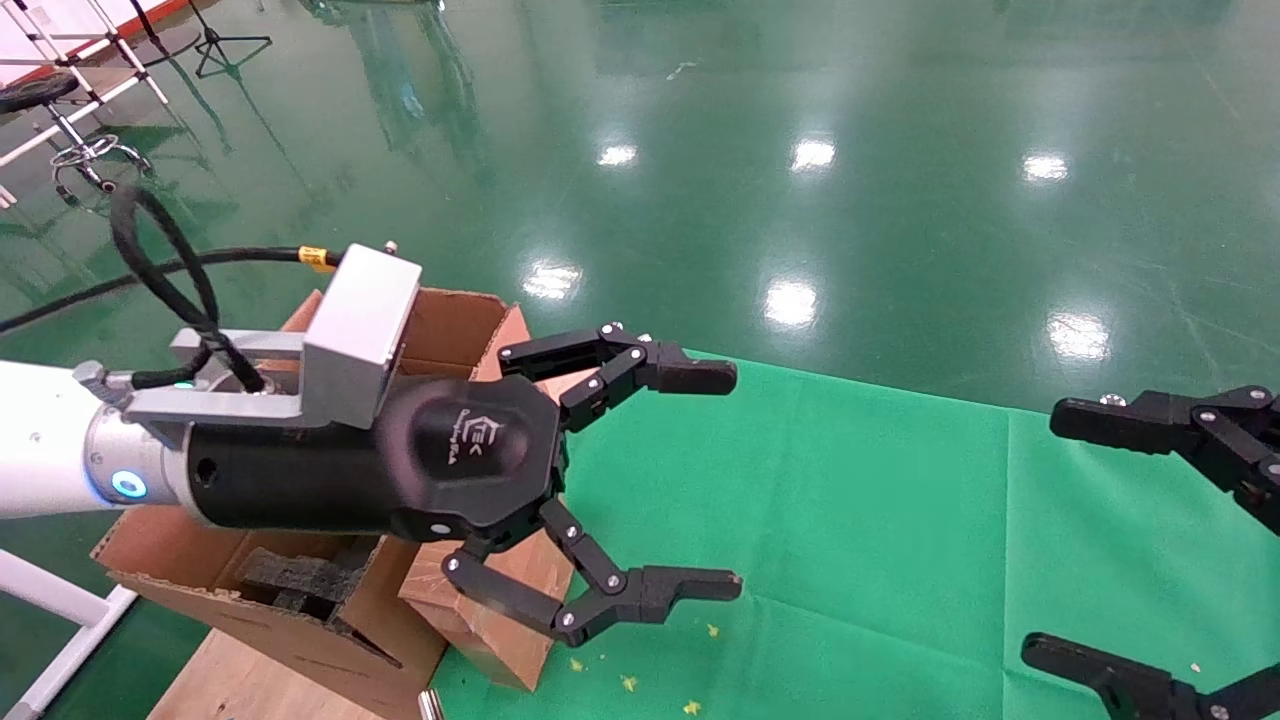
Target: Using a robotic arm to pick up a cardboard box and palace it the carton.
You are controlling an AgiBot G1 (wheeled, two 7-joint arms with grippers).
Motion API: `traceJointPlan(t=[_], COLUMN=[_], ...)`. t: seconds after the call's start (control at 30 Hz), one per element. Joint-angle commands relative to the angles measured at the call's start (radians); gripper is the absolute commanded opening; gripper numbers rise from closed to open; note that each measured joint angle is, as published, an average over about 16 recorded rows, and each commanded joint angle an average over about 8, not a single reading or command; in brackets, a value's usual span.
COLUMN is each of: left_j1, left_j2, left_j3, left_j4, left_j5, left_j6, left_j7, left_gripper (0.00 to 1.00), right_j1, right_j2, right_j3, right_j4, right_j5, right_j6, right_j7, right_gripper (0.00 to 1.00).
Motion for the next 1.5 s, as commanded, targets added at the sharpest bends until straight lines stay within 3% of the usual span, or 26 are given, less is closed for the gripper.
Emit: traceJointPlan(t=[0.03,0.17,0.2,0.53,0.8,1.03,1.33,1.5], left_j1=[0.0,0.0,0.001,-0.018,-0.123,-0.25,-0.289,-0.358], left_j2=[0.0,0.0,0.0,-0.039,-0.158,-0.193,-0.192,-0.176], left_j3=[0.0,0.0,0.0,0.01,0.09,0.165,0.187,0.238], left_j4=[0.0,0.0,-0.001,0.0,-0.061,-0.078,-0.06,-0.055], left_j5=[0.0,0.0,0.0,0.045,0.281,0.45,0.49,0.6], left_j6=[0.0,0.0,0.0,-0.02,-0.077,-0.026,0.002,0.038], left_j7=[0.0,0.0,0.0,-0.045,-0.305,-0.55,-0.595,-0.728], left_gripper=[1.0,1.0,1.0,1.0,1.0,1.0,1.0,1.0], right_j1=[0.0,0.0,0.0,0.0,0.0,0.0,0.0,0.0], right_j2=[0.0,0.0,0.0,0.0,0.0,0.0,0.0,0.0], right_j3=[0.0,0.0,0.0,0.0,0.0,0.0,0.0,0.0], right_j4=[0.0,0.0,0.0,0.0,0.0,0.0,-0.001,-0.001], right_j5=[0.0,0.0,0.0,0.0,0.0,0.0,0.0,0.0], right_j6=[0.0,0.0,0.0,0.0,0.0,0.0,0.0,0.0], right_j7=[0.0,0.0,0.0,0.0,0.0,0.0,0.0,-0.001], right_gripper=[0.54,0.04,0.0,0.0,0.0,0.0,0.0,0.0])
